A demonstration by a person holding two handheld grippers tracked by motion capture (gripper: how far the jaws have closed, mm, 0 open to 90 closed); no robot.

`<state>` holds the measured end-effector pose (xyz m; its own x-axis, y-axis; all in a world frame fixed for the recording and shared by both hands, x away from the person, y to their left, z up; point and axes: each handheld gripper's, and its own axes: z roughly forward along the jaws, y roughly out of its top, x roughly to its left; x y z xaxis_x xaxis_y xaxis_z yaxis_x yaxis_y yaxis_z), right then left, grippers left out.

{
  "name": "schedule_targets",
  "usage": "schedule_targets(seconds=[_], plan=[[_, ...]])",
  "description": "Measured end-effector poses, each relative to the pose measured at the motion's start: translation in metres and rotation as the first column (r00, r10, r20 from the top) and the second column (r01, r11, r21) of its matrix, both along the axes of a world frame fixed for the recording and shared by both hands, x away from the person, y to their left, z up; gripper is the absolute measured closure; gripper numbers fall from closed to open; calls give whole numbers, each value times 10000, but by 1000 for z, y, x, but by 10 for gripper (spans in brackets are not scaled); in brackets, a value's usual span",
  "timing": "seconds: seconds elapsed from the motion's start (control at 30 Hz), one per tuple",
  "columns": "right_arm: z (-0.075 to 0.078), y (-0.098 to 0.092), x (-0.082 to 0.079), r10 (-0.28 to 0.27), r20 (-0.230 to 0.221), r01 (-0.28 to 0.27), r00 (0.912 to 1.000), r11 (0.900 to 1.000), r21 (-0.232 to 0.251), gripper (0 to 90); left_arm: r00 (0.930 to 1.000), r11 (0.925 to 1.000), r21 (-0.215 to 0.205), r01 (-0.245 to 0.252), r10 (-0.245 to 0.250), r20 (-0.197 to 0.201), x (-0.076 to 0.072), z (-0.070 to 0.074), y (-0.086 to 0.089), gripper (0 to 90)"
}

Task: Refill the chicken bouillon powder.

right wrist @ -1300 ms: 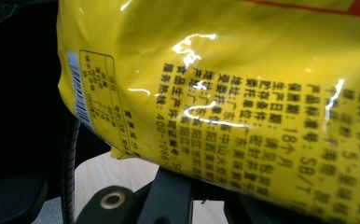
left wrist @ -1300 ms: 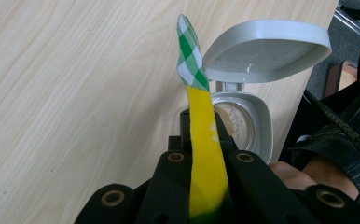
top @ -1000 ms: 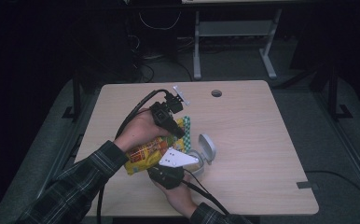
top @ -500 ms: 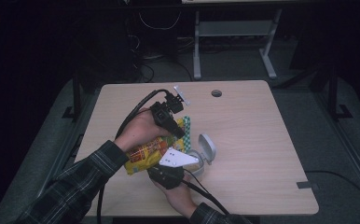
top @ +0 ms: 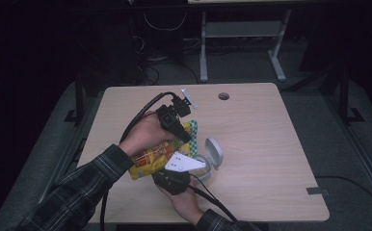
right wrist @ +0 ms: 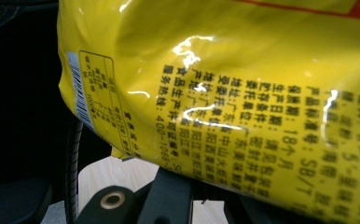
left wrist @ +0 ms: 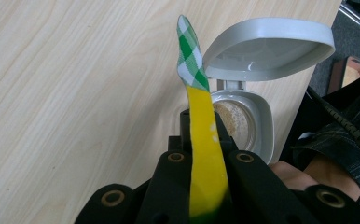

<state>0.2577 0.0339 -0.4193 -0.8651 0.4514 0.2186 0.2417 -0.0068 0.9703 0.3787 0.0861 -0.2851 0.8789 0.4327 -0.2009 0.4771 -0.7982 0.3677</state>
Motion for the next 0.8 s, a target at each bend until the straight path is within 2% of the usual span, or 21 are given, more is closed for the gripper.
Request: schedule_targets(seconds=[0.8], plan=[[0,0,0,-1,16,1,10000,10000,12,898,10000,10000,22,39,-39,57,0,1,0,899]])
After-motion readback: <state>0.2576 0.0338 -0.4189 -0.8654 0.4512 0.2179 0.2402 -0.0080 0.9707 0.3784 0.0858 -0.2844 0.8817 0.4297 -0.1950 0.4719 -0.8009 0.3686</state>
